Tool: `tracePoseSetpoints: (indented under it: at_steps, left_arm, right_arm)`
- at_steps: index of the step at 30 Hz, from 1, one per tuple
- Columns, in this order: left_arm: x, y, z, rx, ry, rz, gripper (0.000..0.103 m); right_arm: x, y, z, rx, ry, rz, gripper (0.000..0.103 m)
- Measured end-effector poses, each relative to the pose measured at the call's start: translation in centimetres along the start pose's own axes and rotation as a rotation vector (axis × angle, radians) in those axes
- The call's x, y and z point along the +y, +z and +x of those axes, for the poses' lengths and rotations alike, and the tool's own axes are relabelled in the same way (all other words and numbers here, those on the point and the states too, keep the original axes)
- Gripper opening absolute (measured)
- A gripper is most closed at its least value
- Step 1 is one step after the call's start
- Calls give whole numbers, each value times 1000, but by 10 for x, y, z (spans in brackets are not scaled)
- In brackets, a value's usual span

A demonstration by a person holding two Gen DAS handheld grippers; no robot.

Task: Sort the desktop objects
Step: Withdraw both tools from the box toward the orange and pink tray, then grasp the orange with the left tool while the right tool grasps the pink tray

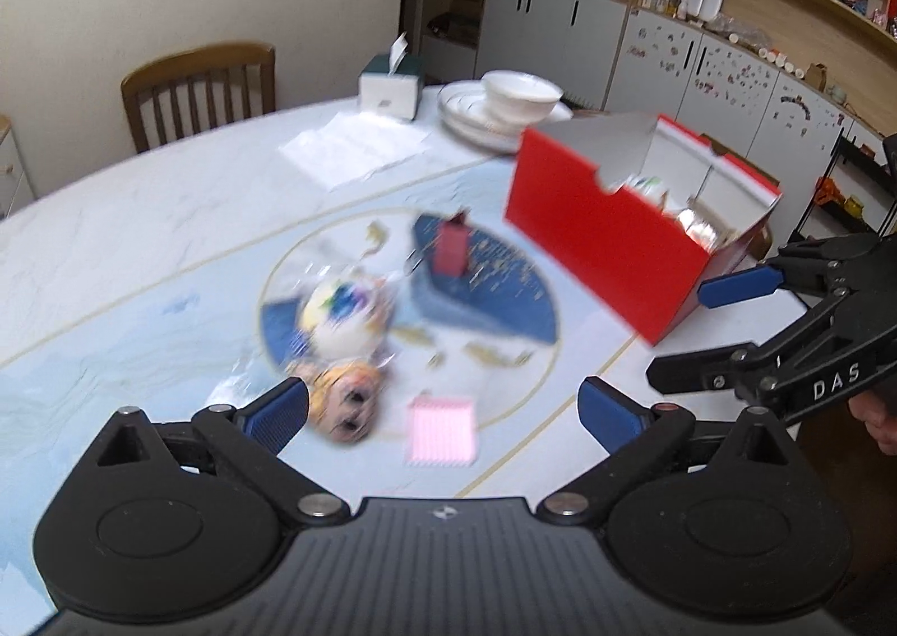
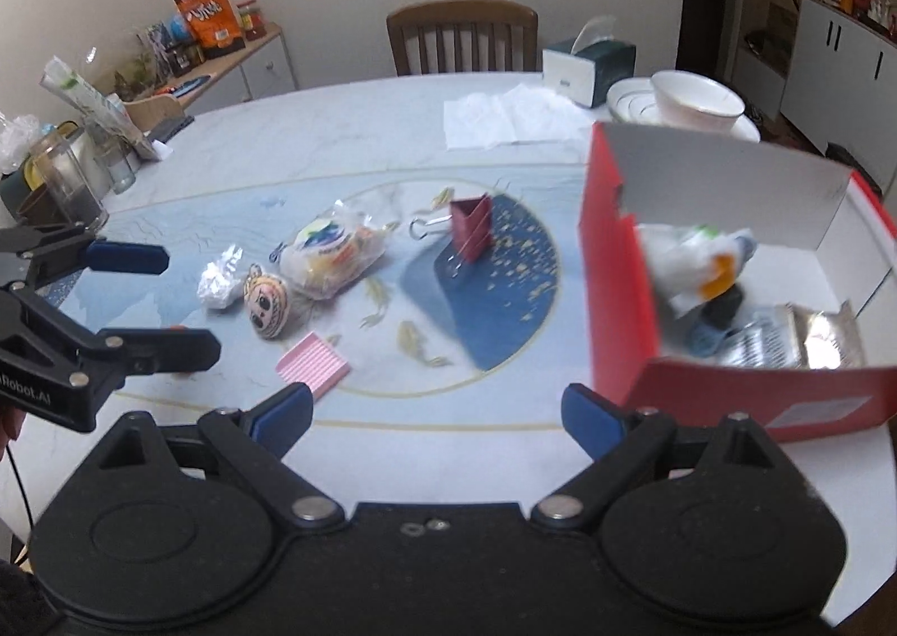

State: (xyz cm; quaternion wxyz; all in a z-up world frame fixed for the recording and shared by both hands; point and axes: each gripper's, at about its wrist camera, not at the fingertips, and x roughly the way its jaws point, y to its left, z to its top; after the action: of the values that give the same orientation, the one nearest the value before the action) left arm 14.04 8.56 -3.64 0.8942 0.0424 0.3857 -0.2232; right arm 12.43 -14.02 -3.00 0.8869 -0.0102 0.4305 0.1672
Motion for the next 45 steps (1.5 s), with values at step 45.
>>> tracePoseSetpoints:
  at_steps: [45]
  left_arm:
    - [86,-64,40,99,117,-29,93]
  right_arm:
    - [93,12,129,142,-198,87,82]
